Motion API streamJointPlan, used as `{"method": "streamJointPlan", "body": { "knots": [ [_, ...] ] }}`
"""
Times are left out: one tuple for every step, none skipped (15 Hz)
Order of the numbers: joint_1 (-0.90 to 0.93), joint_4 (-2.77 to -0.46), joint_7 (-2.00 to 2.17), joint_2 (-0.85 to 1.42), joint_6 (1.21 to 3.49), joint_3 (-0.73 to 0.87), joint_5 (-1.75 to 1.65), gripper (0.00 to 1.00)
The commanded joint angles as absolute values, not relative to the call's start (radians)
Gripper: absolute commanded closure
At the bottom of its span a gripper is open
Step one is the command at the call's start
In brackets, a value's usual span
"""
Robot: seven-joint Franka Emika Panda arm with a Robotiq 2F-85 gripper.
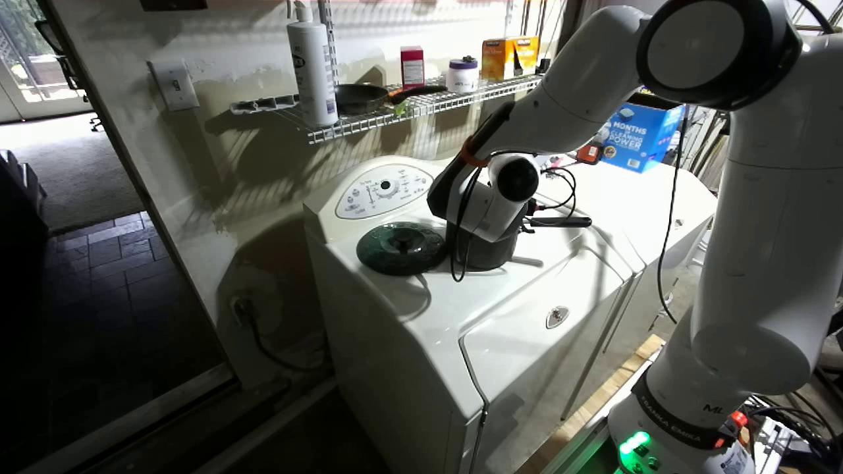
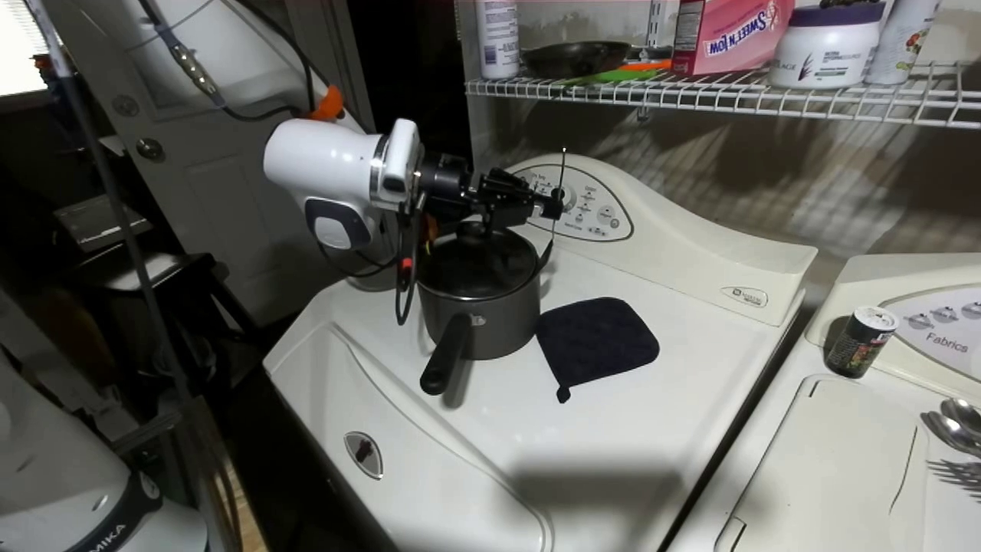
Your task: Put the spoon in the pot
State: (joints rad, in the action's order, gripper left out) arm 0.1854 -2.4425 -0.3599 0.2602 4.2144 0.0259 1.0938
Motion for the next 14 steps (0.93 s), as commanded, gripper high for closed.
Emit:
{"method": "streamJointPlan", "body": {
  "knots": [
    [0.233, -2.412, -0.364, 0.296, 4.25, 0.063, 1.119, 0.98],
    [0.237, -2.413, -0.364, 0.299, 4.25, 0.065, 1.121, 0.98],
    [0.244, -2.412, -0.363, 0.301, 4.25, 0.071, 1.122, 0.98],
    [0.249, -2.412, -0.363, 0.304, 4.25, 0.074, 1.123, 0.98],
    [0.255, -2.411, -0.364, 0.308, 4.25, 0.078, 1.124, 0.98],
    [0.261, -2.41, -0.364, 0.312, 4.25, 0.084, 1.125, 0.98],
    [0.267, -2.409, -0.363, 0.316, 4.25, 0.091, 1.126, 0.98],
    [0.275, -2.407, -0.364, 0.317, 4.249, 0.098, 1.126, 0.98],
    [0.28, -2.407, -0.365, 0.318, 4.248, 0.105, 1.127, 0.98],
    [0.285, -2.407, -0.364, 0.32, 4.248, 0.11, 1.127, 0.98],
    [0.288, -2.407, -0.364, 0.321, 4.248, 0.113, 1.127, 0.98],
    [0.29, -2.406, -0.365, 0.323, 4.248, 0.115, 1.128, 0.98],
    [0.291, -2.407, -0.365, 0.325, 4.248, 0.114, 1.128, 0.98],
    [0.283, -2.409, -0.368, 0.328, 4.248, 0.104, 1.131, 0.98]
  ]
}}
